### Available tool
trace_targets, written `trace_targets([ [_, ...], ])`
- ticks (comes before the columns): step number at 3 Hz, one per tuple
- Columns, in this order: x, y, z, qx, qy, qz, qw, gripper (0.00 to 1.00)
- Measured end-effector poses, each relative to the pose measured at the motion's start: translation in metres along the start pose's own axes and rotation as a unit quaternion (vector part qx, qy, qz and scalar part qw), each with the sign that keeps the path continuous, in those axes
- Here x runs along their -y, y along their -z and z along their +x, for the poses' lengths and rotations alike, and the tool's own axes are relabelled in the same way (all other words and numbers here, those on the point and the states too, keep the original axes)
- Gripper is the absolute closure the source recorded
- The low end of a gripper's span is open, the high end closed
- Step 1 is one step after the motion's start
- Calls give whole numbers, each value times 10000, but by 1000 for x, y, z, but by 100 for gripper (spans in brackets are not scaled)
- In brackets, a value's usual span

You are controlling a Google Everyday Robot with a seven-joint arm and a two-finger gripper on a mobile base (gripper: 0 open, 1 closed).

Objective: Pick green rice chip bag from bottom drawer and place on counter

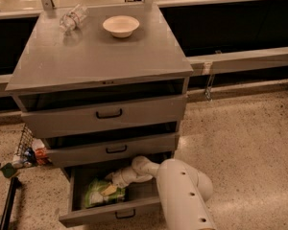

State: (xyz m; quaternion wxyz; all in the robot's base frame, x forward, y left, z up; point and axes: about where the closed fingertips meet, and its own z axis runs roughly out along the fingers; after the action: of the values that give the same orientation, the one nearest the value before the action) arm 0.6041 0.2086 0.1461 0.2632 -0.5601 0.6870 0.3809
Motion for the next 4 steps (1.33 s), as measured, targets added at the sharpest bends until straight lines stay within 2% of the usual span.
trace_targets([
  [1,-1,2,2,253,-35,-42,9997,72],
  [2,-1,1,-2,357,49,-35,9993,95],
  [3,1,13,-8,464,216,99,9986,100],
  [4,-4,39,-20,645,486,234,9965,100],
])
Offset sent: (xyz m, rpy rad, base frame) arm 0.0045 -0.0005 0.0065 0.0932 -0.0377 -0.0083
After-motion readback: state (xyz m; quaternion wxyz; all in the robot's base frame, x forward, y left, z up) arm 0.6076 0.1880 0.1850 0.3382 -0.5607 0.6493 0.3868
